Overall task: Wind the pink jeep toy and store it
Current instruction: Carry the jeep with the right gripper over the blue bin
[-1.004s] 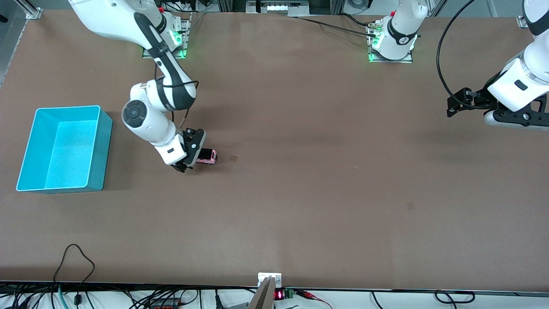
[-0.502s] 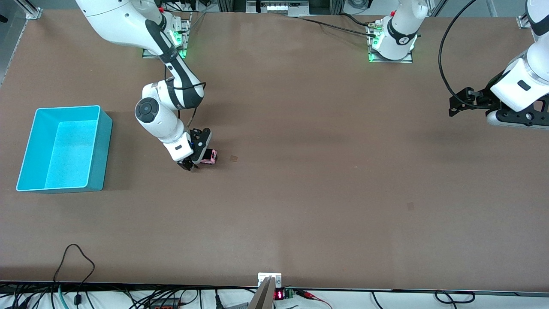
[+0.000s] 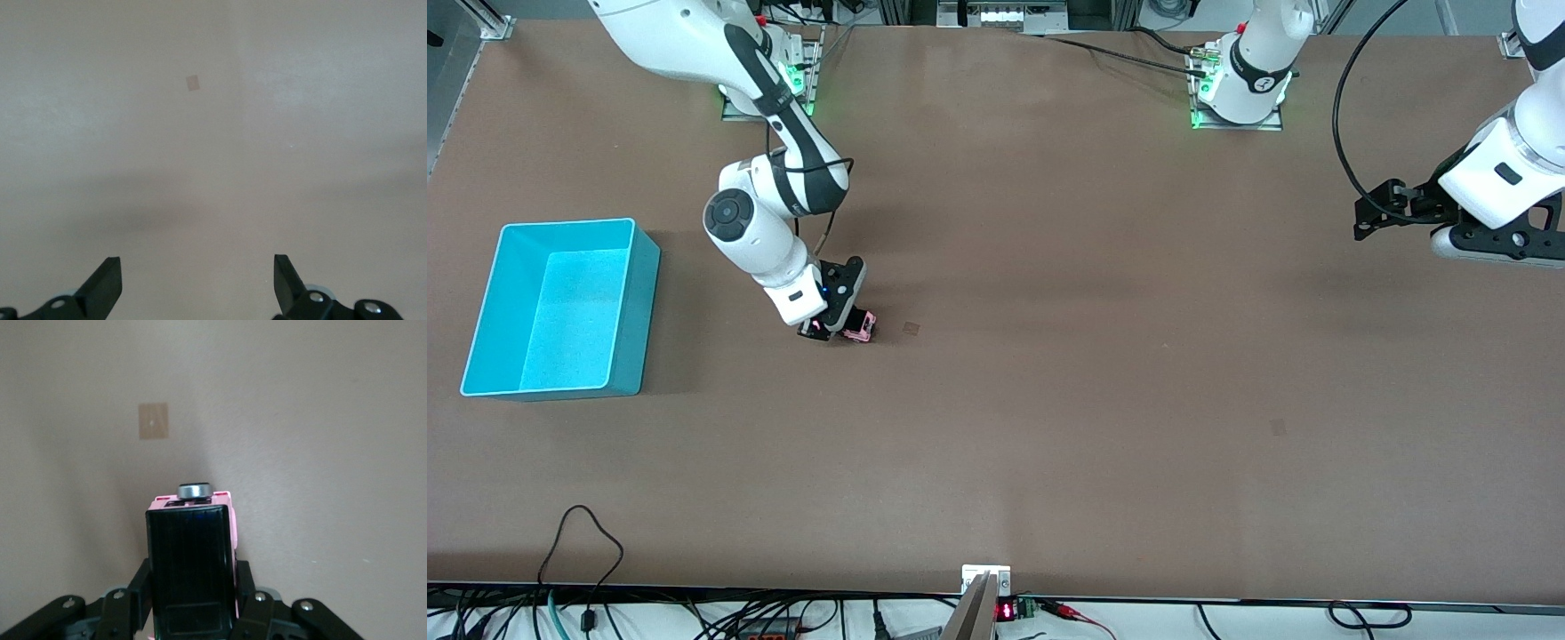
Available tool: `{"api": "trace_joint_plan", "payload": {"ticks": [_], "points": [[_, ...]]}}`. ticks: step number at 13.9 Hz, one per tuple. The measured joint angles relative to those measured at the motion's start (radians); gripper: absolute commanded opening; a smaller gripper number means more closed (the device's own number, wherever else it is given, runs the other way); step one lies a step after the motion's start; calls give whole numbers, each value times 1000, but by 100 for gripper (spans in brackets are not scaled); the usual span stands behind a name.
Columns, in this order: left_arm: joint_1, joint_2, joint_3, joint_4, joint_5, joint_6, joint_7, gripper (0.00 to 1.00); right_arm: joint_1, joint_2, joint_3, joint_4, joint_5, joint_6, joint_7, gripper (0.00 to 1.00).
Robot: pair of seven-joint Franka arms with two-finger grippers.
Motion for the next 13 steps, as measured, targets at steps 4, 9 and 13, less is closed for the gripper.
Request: {"api": "trace_joint_plan", "payload": {"ticks": [4,9,13], "points": [[0,0,0,2,0,1,1,100,-16,-63,-10,-2,1,-70,80,0],[0,0,0,7,0,1,1,100,-82,-137,-57,-3,1,-154,195,0],[-4,0,-1,9,0,1,1,100,-114,-197,-151,-4,1,-234,270,0]]}}
